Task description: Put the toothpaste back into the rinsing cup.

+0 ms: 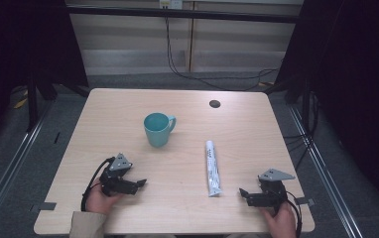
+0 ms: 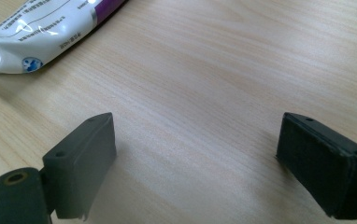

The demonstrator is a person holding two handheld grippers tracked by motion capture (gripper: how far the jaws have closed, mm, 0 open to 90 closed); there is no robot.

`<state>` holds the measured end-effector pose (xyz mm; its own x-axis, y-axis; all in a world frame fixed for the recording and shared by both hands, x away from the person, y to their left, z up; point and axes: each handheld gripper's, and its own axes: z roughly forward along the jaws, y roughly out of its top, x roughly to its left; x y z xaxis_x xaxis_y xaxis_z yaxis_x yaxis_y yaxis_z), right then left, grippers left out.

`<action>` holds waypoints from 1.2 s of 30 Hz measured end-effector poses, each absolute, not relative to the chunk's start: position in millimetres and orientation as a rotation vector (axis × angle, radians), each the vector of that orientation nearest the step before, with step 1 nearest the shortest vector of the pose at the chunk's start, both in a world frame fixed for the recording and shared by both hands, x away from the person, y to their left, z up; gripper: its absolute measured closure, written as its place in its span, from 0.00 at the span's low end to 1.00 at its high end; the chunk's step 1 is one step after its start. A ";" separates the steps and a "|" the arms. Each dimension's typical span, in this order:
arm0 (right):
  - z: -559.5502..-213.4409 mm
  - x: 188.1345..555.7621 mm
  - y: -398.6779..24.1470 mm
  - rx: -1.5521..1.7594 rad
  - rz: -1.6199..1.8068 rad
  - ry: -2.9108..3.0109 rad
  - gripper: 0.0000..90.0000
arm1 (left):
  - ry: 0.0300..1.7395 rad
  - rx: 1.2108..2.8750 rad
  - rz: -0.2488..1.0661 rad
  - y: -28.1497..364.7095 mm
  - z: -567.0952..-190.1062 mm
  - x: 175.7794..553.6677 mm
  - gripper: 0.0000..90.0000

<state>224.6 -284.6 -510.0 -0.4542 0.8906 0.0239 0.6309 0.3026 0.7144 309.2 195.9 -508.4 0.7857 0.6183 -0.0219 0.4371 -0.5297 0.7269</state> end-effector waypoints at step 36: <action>-447.0 306.0 -213.4 1.664 0.545 2.478 0.29 | 0.775 2.216 0.307 196.2 -508.3 308.9 0.19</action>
<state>306.0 -213.4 -447.0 -0.3945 0.9124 0.1092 0.8739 0.3358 0.3513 308.9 196.2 -508.3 0.7876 0.6159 -0.0206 0.4348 -0.5317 0.7268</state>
